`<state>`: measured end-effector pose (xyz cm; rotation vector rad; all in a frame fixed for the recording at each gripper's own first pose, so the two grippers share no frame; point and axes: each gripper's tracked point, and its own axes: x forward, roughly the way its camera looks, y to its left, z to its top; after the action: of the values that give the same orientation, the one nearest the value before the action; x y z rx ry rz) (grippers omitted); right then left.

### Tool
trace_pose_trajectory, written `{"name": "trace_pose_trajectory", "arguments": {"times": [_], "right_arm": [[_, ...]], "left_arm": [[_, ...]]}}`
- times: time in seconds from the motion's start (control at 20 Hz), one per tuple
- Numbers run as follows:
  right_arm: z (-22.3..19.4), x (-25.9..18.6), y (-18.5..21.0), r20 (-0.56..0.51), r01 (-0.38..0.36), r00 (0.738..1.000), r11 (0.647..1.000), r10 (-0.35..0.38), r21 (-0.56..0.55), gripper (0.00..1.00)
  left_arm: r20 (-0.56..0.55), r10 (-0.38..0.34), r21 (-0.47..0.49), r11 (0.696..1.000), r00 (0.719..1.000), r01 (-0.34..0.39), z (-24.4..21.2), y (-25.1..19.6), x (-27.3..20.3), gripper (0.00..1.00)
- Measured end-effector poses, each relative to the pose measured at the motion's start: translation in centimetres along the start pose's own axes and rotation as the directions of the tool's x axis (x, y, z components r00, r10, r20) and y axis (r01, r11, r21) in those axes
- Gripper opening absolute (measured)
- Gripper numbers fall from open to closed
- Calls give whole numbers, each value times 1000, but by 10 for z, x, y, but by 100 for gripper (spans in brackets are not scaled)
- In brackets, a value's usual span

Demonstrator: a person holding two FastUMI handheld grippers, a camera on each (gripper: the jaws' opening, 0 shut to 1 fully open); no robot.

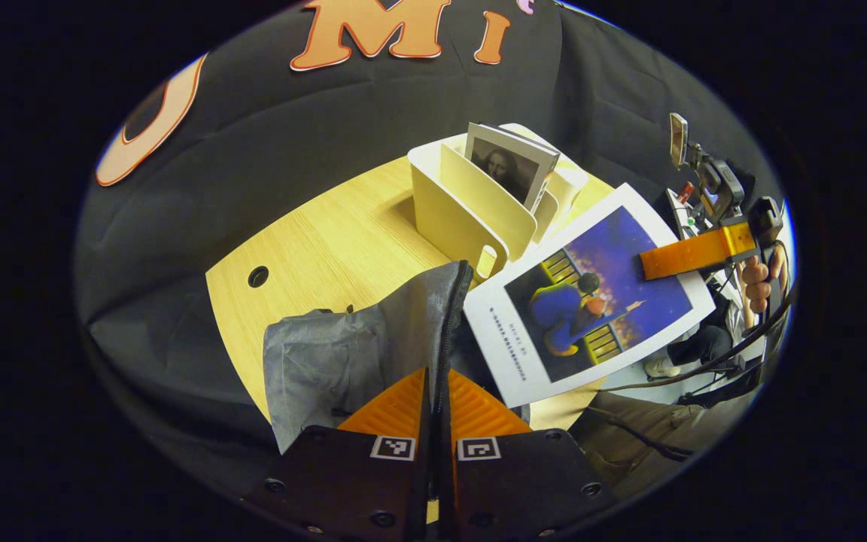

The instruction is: Open the schoolbag, grab two books from the bookshelf and put them into the schoolbag.

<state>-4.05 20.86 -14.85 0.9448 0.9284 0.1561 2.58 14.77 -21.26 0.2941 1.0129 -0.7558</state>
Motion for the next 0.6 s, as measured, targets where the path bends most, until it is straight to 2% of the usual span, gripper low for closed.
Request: {"name": "trace_pose_trajectory", "arguments": {"times": [0.2, 0.45, 0.6], "right_arm": [[-18, 34, 16, -36, -80, 996, 996, 82, 38, 31], [-44, 82, 12, -88, -75, 993, 996, 79, 48, 31], [-50, 103, 22, -89, -129, 987, 990, 133, 49, 31]], "left_arm": [[5, 5, 4, 1000, 1000, -5, 0, 3, -3, 6], [30, 13, -9, 1000, 999, -13, 6, 6, -11, 6], [38, 13, -14, 1000, 999, -12, 5, 7, -13, 6]]}}
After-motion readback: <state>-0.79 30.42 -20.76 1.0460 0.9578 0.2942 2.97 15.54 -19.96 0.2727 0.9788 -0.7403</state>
